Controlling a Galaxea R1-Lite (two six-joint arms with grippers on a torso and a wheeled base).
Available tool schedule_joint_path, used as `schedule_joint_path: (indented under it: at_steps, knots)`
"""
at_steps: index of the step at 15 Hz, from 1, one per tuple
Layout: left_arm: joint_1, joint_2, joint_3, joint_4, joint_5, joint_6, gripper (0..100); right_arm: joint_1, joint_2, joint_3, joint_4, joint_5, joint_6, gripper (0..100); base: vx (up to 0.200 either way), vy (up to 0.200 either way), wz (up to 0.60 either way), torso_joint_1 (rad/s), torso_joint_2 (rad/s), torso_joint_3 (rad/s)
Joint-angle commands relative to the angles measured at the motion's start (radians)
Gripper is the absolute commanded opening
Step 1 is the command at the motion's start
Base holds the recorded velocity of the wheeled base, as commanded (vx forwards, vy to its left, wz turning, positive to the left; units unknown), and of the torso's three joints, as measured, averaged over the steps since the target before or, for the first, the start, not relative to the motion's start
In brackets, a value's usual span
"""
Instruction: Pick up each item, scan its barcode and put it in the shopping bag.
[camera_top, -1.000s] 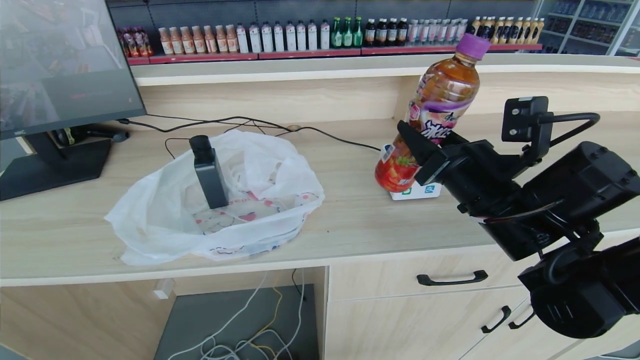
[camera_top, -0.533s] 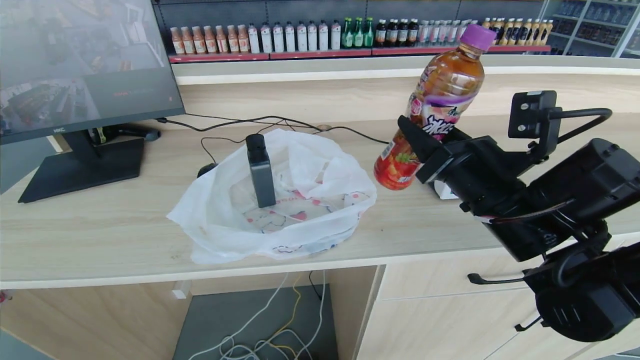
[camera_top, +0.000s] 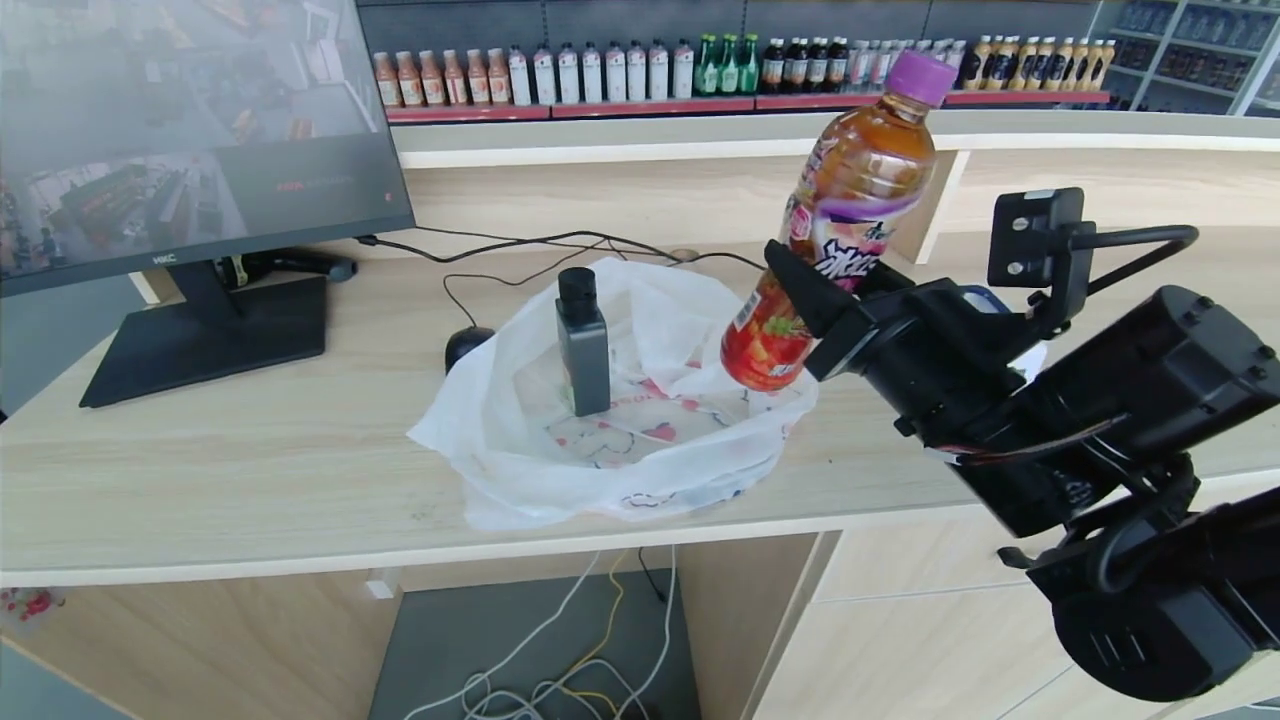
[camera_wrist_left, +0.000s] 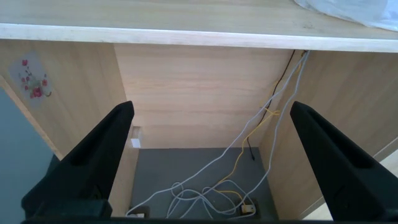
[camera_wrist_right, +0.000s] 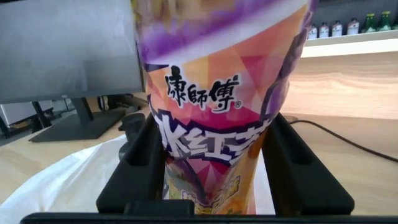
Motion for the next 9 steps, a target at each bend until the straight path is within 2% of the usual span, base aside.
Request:
schedule_joint_path:
  at_steps: [1,9]
  knots:
    - [0.000,0.000,0.000,0.000,0.000,0.000,100,0.028,0.020,-0.016,0.001,0.001,-0.013,0,0.000,0.000,0.00,0.000,0.00,0.000]
    - [0.000,0.000,0.000,0.000,-0.001,0.002,100,0.045,0.138,-0.070,0.001,0.000,-0.024,0,0.000,0.000,0.00,0.000,0.00,0.000]
